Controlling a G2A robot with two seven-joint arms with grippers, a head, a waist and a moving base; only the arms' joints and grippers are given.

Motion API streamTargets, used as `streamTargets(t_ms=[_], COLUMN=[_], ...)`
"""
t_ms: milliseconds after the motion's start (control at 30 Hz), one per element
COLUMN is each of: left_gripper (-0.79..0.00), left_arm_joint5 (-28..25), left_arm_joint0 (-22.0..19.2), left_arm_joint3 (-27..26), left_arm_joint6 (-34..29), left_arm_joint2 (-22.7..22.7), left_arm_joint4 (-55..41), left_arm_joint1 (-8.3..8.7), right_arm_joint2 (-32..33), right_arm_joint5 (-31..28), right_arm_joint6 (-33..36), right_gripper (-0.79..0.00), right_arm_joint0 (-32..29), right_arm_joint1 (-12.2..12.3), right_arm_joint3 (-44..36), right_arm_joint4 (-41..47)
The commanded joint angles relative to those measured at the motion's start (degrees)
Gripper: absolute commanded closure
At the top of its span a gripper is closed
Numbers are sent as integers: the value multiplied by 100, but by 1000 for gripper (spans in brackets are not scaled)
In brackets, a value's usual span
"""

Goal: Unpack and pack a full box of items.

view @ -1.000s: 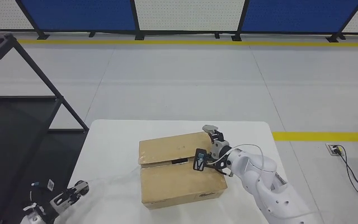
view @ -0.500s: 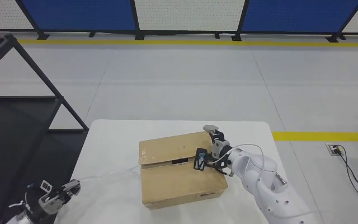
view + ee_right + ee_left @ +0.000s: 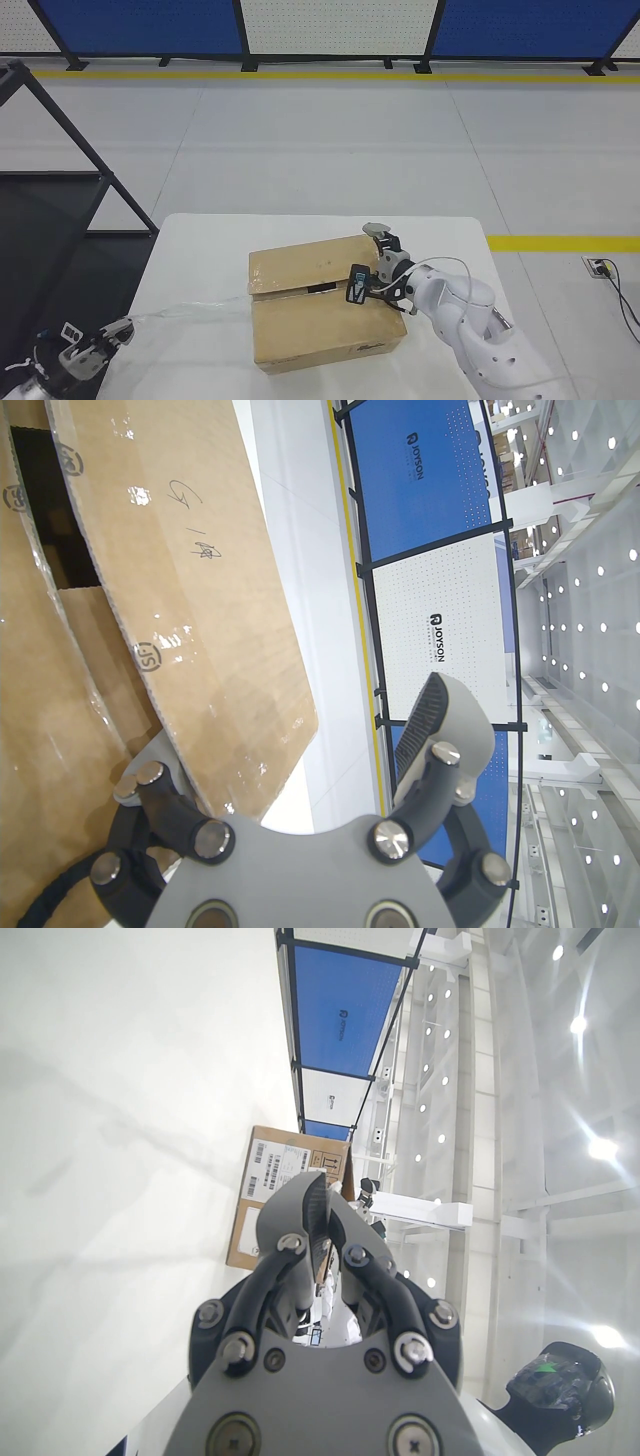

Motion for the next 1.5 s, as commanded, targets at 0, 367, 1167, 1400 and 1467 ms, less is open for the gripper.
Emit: streamTargets(t_ms=[0,367,1167,1400,1467], left_gripper=[0,0,-785,-785,-785], left_arm_joint5=[-22,636,1328,1191,1161], left_arm_joint0=[-1,-144,-635,-659,-652], left_arm_joint3=[-13,212,904,941,942], left_arm_joint6=[2,-423,68,214,228], left_arm_joint2=[57,145,469,474,462], left_arm_joint4=[134,137,367,312,259], left_arm_joint1=[4,56,92,90,89], right_arm_joint2=[2,37,71,88,92], right_arm_joint5=[4,-21,-31,-39,-46], right_arm_joint6=[2,0,-16,-33,-33], right_gripper=[-785,-785,-785,-785,-785], right_arm_joint0=[-1,-36,-18,-29,-29], right_arm_joint1=[-3,-11,-43,-48,-50], right_arm_joint3=[-5,-19,47,52,52], right_arm_joint4=[-14,-42,-80,-95,-96])
